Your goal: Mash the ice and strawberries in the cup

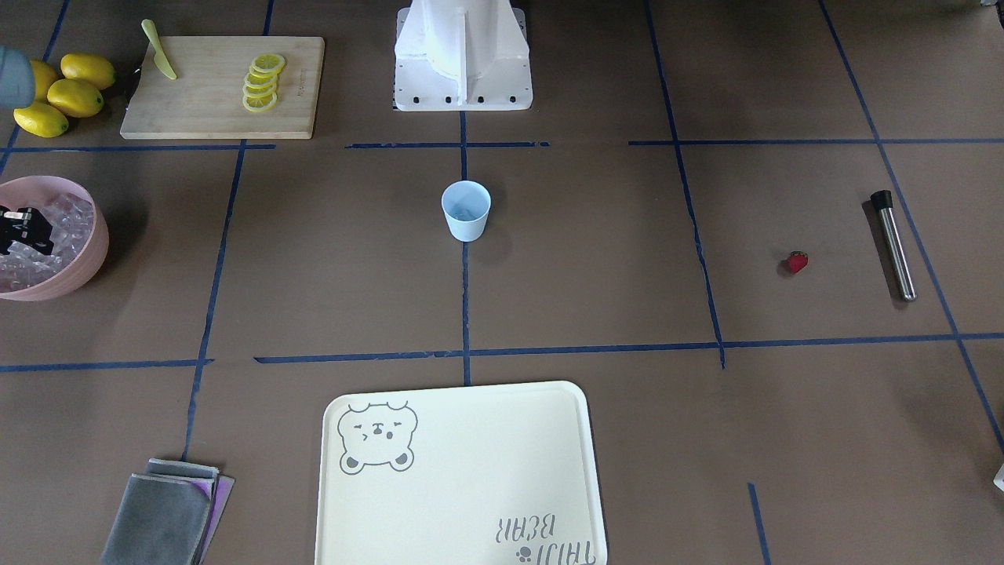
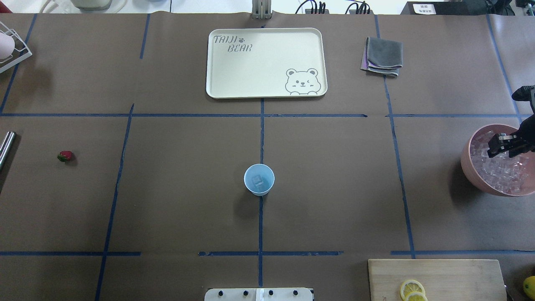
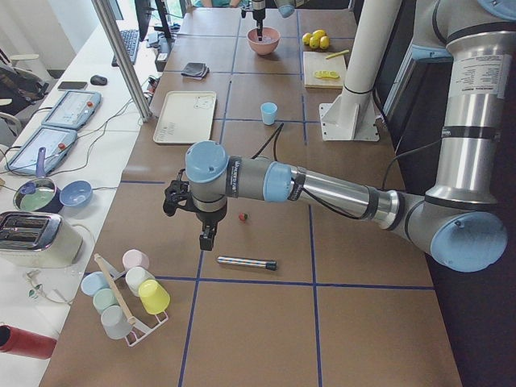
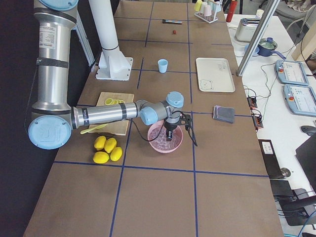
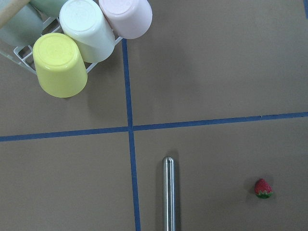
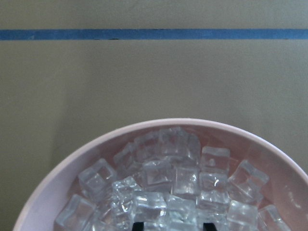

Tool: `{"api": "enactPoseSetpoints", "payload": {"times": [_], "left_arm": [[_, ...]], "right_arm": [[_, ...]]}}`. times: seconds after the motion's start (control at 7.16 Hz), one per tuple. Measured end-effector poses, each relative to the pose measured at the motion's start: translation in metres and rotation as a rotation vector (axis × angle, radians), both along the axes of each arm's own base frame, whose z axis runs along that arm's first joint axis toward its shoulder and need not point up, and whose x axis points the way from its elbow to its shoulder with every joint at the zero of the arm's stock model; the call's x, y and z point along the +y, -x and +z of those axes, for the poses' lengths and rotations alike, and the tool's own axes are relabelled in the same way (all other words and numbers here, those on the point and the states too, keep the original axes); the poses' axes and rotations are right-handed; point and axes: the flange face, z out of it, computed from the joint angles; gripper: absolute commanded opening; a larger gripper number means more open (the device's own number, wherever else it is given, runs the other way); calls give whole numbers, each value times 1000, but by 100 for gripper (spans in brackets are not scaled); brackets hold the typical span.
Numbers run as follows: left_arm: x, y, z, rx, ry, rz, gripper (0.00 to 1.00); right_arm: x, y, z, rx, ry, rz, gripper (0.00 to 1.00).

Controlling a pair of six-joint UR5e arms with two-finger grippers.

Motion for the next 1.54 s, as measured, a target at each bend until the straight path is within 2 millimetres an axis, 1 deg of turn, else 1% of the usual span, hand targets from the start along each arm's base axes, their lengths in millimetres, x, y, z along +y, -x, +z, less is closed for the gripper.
{"api": "enactPoseSetpoints", "payload": {"times": [0.42,0.56,0.84,0.98,1.12,1.26,1.4,1.54], "left_arm": [[0,0,-1,0,1,-5,100],[0,0,-2,0,3,-7,100],[1,0,-1,0,7,-9,100],[2,0,0,0,9,-9,100],[3,0,1,0,11,-9,100],[3,0,1,1,12,-10,100],[4,0,2,1,14,-10,100],[4,0,2,1,15,-11,100]], "right_arm": [[-1,-3,-4,-2,-12,3,0],[-1,-8,-14,-9,-27,12,0],[8,-23,-50,-33,-67,30,0],[11,-25,-78,-36,-72,32,0],[5,-19,-112,-36,-77,27,0],[-8,-3,-150,-39,-87,12,0],[-20,24,-188,-42,-101,-20,0],[-26,62,-229,-46,-116,-62,0]]}}
